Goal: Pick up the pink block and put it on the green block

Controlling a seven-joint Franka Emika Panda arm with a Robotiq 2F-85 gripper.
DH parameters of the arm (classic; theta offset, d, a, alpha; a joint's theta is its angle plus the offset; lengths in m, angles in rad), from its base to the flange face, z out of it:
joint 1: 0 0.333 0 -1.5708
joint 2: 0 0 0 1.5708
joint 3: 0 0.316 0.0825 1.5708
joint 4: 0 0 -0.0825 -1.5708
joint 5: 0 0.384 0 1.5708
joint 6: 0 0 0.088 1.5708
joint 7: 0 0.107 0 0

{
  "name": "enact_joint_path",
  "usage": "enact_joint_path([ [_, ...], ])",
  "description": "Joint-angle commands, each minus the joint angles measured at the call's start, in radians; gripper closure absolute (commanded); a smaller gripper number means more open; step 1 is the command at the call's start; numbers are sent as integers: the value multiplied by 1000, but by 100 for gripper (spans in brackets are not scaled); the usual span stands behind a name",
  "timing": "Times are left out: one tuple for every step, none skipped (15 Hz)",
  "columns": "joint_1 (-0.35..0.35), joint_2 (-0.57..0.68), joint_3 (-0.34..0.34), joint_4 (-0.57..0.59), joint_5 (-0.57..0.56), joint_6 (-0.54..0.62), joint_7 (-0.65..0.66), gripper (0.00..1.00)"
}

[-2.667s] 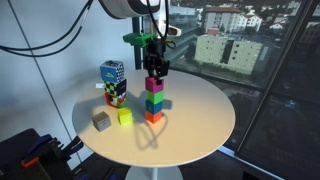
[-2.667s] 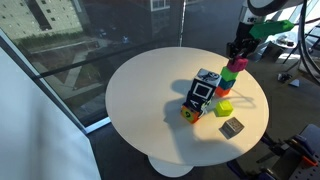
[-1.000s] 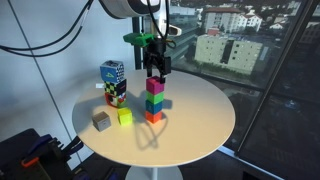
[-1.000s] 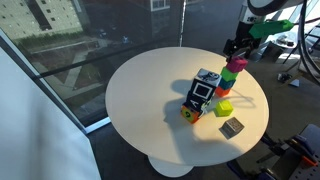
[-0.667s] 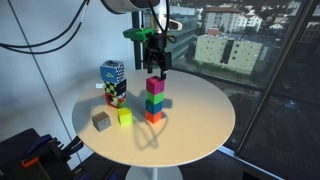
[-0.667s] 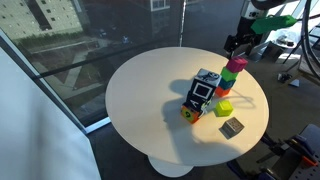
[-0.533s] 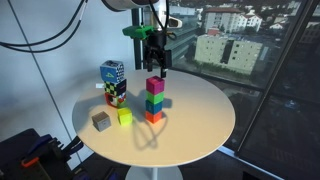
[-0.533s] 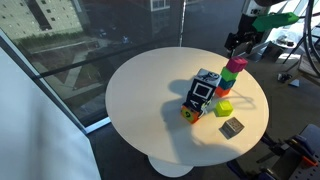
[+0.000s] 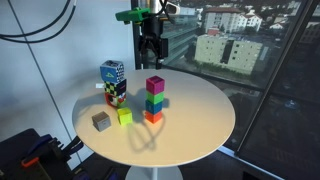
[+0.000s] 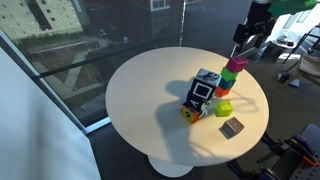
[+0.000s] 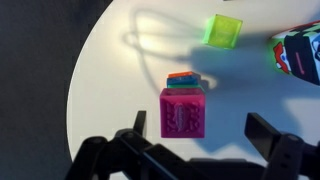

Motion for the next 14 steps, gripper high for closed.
enact_joint_path([
  [-9, -49, 3, 13, 8, -85, -57, 0],
  [-9, -60, 2, 13, 5, -103, -66, 0],
  [-10, -71, 2, 14, 5, -121, -78, 0],
  [-10, -84, 2, 13, 3, -138, -88, 0],
  [-11, -94, 2, 14, 1, -152, -96, 0],
  [-11, -107, 1, 14, 1, -172, -108, 0],
  [-11, -118, 1, 14, 1, -184, -115, 0],
  [-12, -130, 0, 14, 2, -194, -121, 0],
  [-13, -142, -1, 15, 6, -207, -131, 0],
  [-14, -155, -1, 14, 11, -216, -140, 0],
  [-14, -168, -2, 13, 12, -220, -147, 0],
  [-15, -179, -3, 12, 14, -228, -153, 0],
  [-15, -193, -4, 6, 15, -223, -156, 0],
  [-16, -205, -5, 4, 18, -222, -161, 0],
])
